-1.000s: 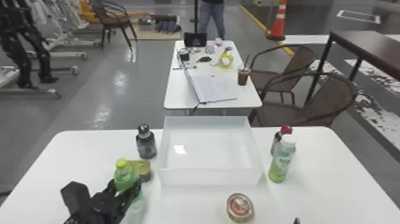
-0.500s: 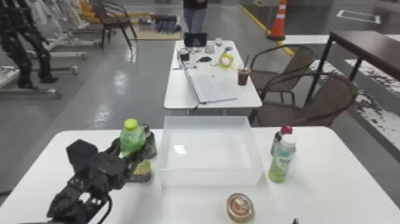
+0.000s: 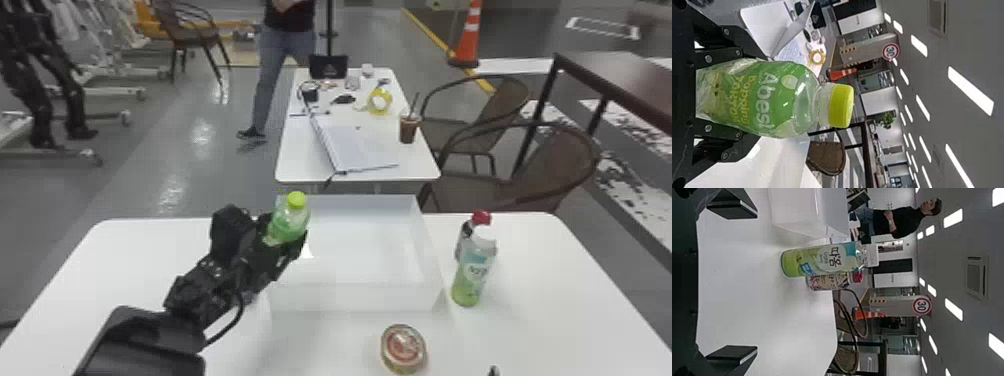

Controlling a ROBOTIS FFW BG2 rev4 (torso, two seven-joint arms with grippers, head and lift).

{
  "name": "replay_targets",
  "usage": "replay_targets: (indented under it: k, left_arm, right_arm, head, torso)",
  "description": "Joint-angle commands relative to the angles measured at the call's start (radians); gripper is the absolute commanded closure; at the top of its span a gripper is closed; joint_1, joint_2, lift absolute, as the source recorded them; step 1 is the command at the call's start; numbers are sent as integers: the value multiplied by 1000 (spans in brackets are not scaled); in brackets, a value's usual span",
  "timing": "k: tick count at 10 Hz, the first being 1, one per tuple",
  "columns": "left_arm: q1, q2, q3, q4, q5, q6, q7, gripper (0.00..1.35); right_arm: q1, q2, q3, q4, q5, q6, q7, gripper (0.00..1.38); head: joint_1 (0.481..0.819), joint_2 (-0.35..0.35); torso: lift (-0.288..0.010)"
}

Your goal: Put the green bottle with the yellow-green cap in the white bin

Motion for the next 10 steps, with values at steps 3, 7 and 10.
replay_targets:
  k: [3, 7, 10]
  left_arm:
    - [-160, 51, -207, 150, -147, -39, 1, 802]
    - [-234, 83, -345, 241, -316, -70, 35, 222]
    - [-222, 80, -311, 239, -314, -90, 35, 117]
  right_arm:
    - [-3, 1, 3, 10, -4, 0, 0, 88]
    - [-6, -1, 5, 16, -14, 0, 2, 87]
    - [-6, -4, 5, 17, -18, 0, 3, 88]
  head:
    - [549, 0]
    - [549, 0]
    - [549, 0]
  torso:
    - [-100]
    - [-100]
    - [-100]
